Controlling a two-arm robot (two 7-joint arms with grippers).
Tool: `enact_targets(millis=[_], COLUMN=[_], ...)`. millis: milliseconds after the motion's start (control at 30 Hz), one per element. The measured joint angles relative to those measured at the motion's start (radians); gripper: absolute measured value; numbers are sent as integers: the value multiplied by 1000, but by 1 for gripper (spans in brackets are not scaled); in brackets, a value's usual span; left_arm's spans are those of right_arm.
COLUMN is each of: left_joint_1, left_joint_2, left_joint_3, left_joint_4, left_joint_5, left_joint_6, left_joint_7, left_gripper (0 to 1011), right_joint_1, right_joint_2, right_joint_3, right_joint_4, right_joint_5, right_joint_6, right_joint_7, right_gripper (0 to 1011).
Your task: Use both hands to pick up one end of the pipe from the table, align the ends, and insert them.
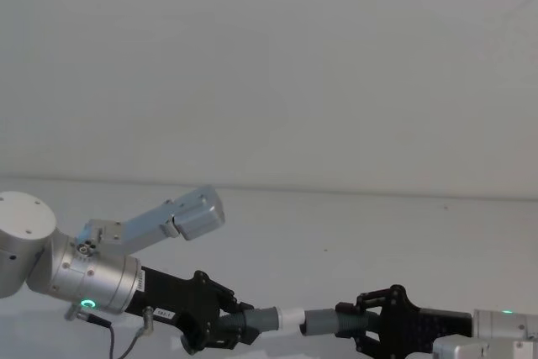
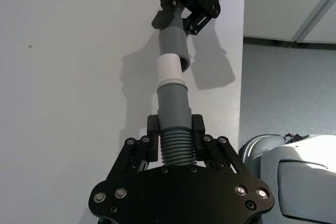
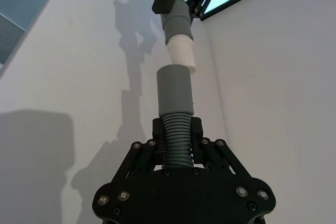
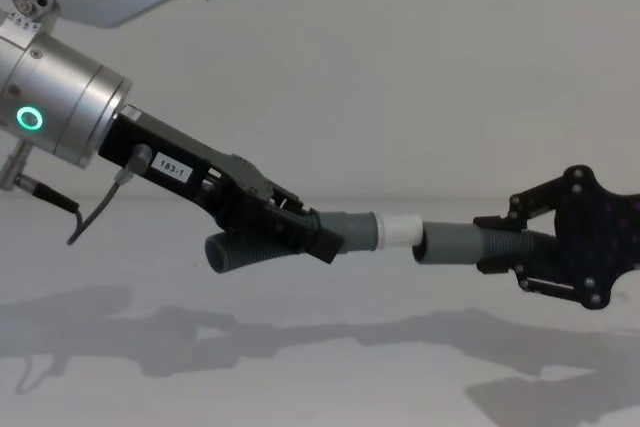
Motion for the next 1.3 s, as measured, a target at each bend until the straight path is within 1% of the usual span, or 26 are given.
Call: enact_targets(millis=[400,667,1067,1300], left_joint_1=[-4,-10,-24,-29], left_joint_2=[-1,-3,-14,-20], left_joint_3=[10,16,25,27], left_joint_4=[5,15,44,51], left_joint_5=[-8,-11,-10,-6], left_joint_6=[-4,-10,-27,-33], left_joint_7=[0,1,0,0], left_gripper=[334,334,334,334], right_joint_1=[1,3,8,8], right_joint_2=[-8,-12,-15,-12], right_joint_3=[11,16,19,12], right_joint_4=[16,25,38,39], right_joint_5=[40,58,64,61], right_joint_6=[14,14,-21,-42], right_joint_7=[20,31,42,47], right_gripper=[260,260,260,260])
